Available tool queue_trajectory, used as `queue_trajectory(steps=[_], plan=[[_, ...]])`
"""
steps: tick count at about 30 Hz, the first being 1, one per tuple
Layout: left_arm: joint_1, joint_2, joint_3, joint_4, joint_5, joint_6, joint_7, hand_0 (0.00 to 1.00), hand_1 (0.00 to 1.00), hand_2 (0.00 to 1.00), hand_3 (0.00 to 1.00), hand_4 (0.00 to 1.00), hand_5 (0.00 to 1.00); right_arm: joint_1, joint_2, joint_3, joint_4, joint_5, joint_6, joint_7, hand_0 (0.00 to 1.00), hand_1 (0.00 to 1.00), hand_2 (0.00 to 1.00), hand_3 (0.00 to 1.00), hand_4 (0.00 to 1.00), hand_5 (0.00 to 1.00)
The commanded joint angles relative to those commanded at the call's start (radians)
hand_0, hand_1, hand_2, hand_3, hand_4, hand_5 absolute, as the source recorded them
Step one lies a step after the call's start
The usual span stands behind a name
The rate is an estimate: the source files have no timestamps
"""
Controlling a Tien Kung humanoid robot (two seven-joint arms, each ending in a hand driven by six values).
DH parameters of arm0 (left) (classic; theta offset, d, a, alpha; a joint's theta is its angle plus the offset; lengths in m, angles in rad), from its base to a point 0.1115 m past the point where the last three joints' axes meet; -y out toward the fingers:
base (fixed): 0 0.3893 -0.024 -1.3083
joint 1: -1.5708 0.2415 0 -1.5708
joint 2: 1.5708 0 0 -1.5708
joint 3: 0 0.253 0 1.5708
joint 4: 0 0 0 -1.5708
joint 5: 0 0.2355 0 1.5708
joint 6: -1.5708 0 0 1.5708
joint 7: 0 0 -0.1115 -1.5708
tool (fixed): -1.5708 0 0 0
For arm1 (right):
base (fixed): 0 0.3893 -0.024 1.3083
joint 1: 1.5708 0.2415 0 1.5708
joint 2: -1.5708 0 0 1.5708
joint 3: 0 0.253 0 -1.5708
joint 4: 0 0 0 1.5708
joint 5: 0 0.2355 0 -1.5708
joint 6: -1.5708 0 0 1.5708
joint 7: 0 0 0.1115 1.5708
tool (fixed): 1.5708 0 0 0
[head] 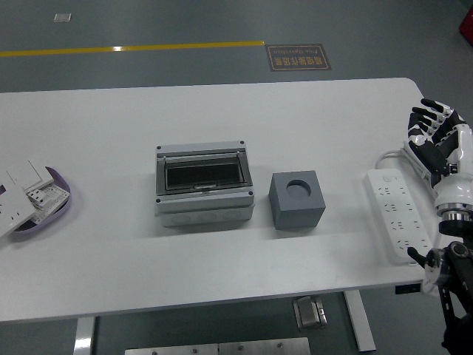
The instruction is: Pick up the cylinder from the cube,place it in the box,flap close box
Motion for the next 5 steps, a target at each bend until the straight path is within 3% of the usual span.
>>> queue_trajectory(steps=[5], plan=[[0.002, 0.004, 0.002, 0.000, -0.001, 0.002, 0.003, 0.600, 0.582, 0.558, 0.600, 0.668, 0.265, 0.005, -0.001, -0.008, -0.005, 0.006, -0.003, 0.003, 0.678, 0.634, 0.616, 0.660, 0.591, 0.049]])
